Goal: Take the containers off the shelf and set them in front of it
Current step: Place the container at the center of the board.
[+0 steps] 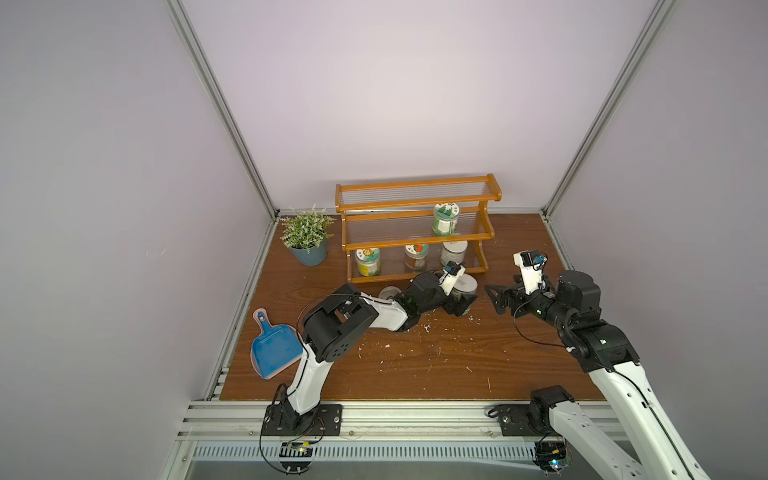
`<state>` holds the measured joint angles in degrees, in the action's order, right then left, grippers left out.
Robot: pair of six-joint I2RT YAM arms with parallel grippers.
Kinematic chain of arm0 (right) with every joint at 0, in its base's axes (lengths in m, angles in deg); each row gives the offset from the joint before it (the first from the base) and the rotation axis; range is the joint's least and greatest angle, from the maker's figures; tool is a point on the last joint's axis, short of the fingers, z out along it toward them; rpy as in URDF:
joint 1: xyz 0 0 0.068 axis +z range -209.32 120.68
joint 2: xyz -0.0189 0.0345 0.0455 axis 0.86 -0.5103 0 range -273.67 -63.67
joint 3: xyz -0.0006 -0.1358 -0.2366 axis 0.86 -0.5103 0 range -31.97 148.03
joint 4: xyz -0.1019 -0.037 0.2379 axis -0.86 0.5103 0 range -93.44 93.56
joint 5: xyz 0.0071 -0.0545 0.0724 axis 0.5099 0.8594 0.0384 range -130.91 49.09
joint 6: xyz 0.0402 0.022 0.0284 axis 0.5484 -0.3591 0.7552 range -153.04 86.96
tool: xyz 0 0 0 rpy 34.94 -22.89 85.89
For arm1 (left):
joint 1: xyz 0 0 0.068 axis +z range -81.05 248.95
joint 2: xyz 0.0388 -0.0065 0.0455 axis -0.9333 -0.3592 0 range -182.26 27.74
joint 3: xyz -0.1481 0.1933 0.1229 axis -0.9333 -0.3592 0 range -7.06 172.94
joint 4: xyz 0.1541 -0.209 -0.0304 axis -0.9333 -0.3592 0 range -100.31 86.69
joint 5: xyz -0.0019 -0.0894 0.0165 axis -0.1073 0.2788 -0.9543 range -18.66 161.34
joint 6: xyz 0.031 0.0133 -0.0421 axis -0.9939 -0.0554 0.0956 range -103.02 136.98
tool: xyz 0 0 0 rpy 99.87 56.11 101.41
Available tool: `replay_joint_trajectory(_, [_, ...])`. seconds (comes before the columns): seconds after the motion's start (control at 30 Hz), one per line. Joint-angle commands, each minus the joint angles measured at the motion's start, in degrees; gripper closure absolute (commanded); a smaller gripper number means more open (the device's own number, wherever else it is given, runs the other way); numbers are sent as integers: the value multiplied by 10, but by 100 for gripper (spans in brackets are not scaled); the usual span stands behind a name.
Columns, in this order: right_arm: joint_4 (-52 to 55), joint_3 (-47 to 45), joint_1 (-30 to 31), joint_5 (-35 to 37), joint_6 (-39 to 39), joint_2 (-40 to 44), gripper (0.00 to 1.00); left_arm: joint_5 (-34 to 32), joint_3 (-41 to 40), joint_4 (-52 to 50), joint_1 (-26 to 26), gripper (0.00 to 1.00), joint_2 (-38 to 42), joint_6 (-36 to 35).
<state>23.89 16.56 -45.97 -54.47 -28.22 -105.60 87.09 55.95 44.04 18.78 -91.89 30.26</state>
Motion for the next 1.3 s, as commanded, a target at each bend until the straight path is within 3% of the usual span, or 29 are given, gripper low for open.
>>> replay_joint_trajectory(0.0, [4, 12, -3, -16, 7, 2, 1, 29, 38, 11, 5, 12, -19, -11])
replay_joint_trajectory(0.47, [-27, -14, -4, -35, 21, -9, 1, 53, 77, -48, 19, 1, -61, -37])
replay_joint_trajectory(1.27, [-68, -18, -5, -25, 14, -35, 1, 49, 45, -117, 25, 1, 36, -84])
